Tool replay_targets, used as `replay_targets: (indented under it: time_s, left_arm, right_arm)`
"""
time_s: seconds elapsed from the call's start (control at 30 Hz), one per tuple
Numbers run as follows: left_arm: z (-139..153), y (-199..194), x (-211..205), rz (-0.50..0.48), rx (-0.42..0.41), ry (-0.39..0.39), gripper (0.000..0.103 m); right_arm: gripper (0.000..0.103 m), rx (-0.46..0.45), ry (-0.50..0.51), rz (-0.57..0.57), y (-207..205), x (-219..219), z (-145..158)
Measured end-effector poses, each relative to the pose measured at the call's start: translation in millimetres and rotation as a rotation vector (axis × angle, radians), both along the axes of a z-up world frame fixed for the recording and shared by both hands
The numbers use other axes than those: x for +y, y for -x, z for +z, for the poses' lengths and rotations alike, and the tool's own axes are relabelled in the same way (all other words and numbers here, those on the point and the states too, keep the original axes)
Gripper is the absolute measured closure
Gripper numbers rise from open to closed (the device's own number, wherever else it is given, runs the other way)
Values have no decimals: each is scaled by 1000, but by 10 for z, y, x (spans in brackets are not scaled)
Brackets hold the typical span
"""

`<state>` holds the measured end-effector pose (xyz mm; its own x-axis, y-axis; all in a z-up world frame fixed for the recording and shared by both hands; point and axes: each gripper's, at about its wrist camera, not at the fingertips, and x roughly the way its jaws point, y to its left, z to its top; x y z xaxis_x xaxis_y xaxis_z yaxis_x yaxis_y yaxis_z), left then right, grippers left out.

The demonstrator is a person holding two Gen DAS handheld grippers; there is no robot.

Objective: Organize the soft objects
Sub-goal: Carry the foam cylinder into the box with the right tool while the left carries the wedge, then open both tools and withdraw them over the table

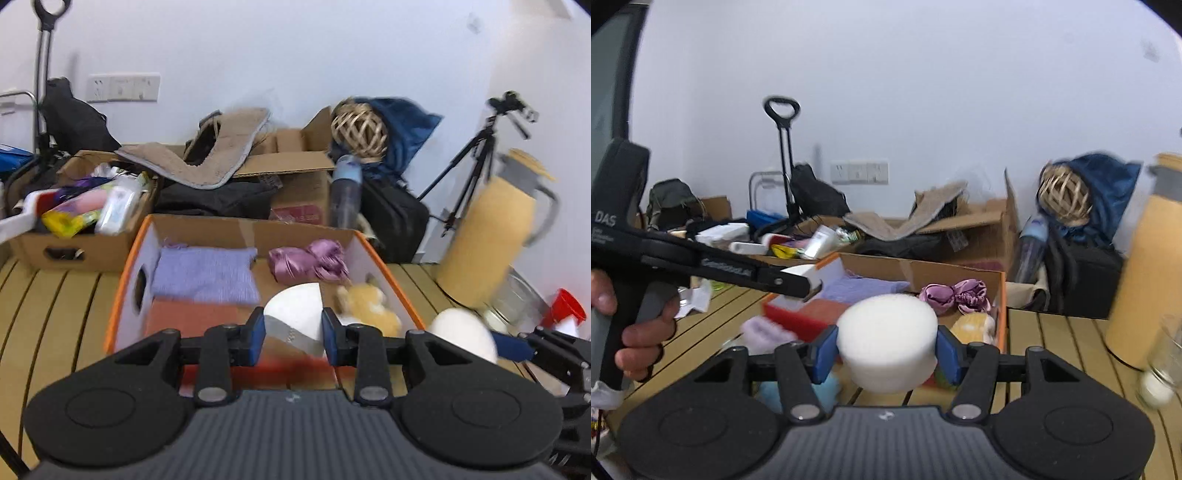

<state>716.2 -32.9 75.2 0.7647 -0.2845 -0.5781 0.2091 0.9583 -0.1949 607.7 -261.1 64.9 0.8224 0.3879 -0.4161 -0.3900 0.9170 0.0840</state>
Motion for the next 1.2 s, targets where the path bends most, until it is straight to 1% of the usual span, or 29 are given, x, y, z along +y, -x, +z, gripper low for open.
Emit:
replay_targets:
  time_s: [0.07,0.1,0.17,0.27,0.33,0.37,0.4,0.43,0.47,0.53,0.57,0.67,0.73,0.87,0.97,1.03,1.07,1.1,1.17,1.2]
  left_arm:
    - [-67,-475,-87,38,13,-37,71]
    - [-131,-678,-123,51,33,-45,71]
    - [-326,-1111,-203,83,105,-48,71]
    - [-551,-1531,-307,108,172,-61,69]
    - [-648,-1680,-346,137,188,-69,66]
    - [-686,-1730,-349,161,195,-72,61]
    - [-715,-1766,-359,158,202,-76,56]
    - [-732,-1779,-359,142,196,-70,52]
    - [-746,-1782,-361,135,195,-68,46]
    - [-714,-1747,-345,133,190,-63,43]
    - [-678,-1730,-335,129,185,-58,42]
    - [-466,-1581,-245,168,140,-36,42]
    - [-280,-1419,-189,163,117,-28,42]
    - [124,-941,-94,160,38,-60,42]
    - [405,-418,29,162,-19,-54,40]
    - [546,-63,108,146,-53,-59,37]
    - [608,156,145,125,-74,-68,34]
    - [642,345,168,106,-88,-79,30]
    - [675,809,216,48,-138,-106,29]
    - [680,1013,248,34,-162,-124,29]
  right_arm:
    - [48,48,12,3,-475,25,9]
    - [48,71,25,-1,-753,55,-10]
    - [48,118,68,-6,-1238,114,-77]
    - [48,184,94,-12,-1798,195,-241]
    - [47,215,133,-16,-2070,271,-380]
    - [46,228,157,-12,-2193,328,-448]
    - [46,238,180,-6,-2272,373,-514]
    - [44,247,199,-4,-2323,397,-573]
    - [39,256,216,-8,-2353,408,-630]
    - [30,260,219,-22,-2342,377,-685]
    - [28,262,204,-23,-2354,353,-681]
    - [28,256,153,-37,-2316,235,-573]
    - [28,226,152,-53,-2232,162,-429]
    - [24,155,132,-59,-1880,-41,-36]
    - [24,111,104,-74,-1552,-205,265]
    - [24,83,102,-90,-1333,-294,442]
    - [25,67,106,-95,-1200,-329,535]
    - [25,54,109,-95,-1076,-364,601]
    - [25,22,107,-92,-764,-423,731]
    - [24,5,102,-89,-580,-444,784]
